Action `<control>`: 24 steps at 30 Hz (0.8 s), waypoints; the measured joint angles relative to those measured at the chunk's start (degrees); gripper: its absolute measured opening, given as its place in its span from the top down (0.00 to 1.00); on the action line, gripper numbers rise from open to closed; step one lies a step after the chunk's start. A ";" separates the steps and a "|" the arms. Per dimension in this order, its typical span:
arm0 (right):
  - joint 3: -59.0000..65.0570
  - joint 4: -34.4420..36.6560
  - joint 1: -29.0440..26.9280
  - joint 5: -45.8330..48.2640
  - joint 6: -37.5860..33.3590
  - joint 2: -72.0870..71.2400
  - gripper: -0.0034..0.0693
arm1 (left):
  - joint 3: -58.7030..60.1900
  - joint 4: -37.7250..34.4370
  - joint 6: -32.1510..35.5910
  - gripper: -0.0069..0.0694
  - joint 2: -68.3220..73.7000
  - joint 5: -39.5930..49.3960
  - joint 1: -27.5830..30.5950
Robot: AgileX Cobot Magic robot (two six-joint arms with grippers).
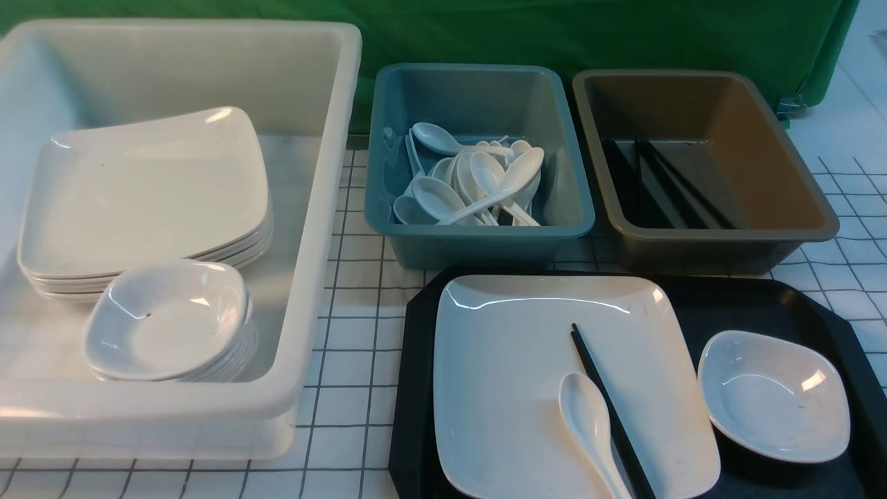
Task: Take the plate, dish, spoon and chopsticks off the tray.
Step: Use the right arm to grab a pair of chopsticks from the plate
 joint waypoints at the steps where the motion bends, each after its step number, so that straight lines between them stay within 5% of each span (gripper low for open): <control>1: 0.00 0.00 0.00 0.00 0.00 0.00 0.61 | 0.00 0.00 0.00 0.88 0.00 0.00 0.00; 24: 0.00 0.00 0.00 0.00 0.00 0.00 0.61 | 0.00 1.40 1.69 0.88 0.00 0.00 0.00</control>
